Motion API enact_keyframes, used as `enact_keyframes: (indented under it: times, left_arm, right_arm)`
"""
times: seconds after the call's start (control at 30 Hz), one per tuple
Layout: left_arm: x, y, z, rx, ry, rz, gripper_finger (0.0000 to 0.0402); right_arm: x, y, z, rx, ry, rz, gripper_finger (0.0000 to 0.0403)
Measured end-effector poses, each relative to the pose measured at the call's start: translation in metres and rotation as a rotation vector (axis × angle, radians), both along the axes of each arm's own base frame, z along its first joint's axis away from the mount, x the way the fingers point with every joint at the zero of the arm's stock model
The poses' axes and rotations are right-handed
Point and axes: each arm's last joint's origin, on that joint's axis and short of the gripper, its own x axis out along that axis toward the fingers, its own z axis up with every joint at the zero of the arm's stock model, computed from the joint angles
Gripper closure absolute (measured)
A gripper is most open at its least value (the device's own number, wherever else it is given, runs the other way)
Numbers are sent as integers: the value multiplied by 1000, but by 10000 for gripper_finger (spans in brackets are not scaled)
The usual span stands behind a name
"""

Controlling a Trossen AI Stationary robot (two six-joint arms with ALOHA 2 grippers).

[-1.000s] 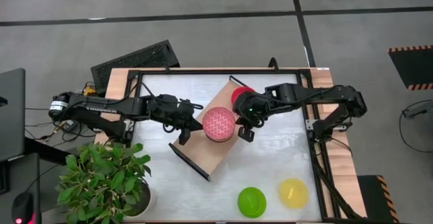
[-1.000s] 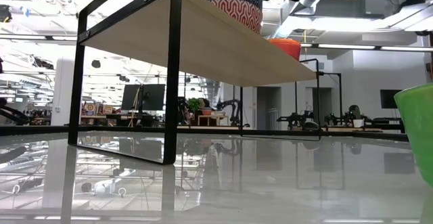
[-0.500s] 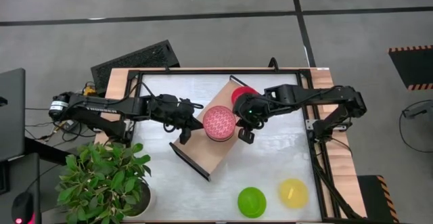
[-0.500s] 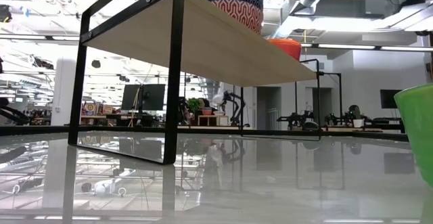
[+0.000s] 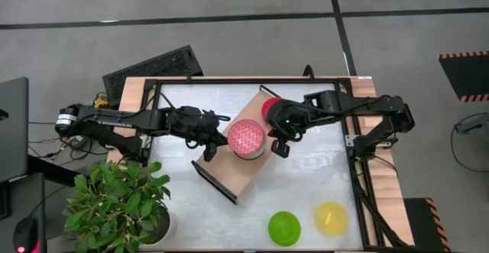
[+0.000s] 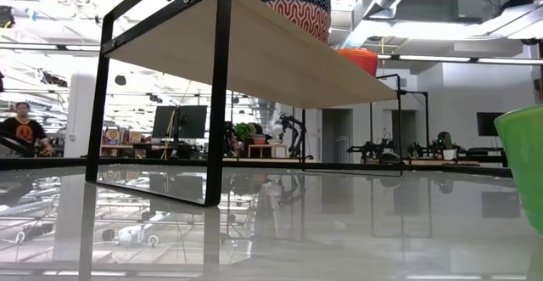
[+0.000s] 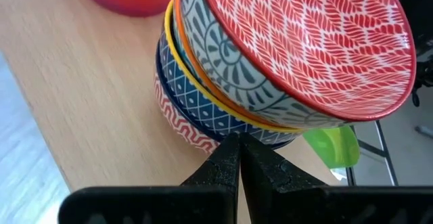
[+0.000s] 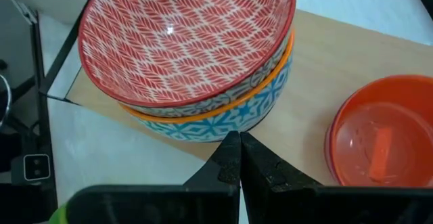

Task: Place and stack bowls onto a shelf
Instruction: Adjust the stacked patterned bowls on the shelf

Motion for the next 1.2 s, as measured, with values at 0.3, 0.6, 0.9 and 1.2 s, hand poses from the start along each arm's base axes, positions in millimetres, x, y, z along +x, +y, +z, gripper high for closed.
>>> enact_keyframes:
  times: [0.3,0.6,0.9,1.2]
  left_arm:
    - [0,0,0,1,3,3,401]
    - [-1,1,0,15,6,14,401]
    - [-7,1,3,10,18,22,401]
    - [-22,2,18,28,-39,75,402]
  right_arm:
    - [7,5,-7,-6,24,22,380]
    - [11,5,-12,-15,40,34,380]
    - [11,5,-12,-22,42,45,380]
    - [4,4,-5,-27,19,13,381]
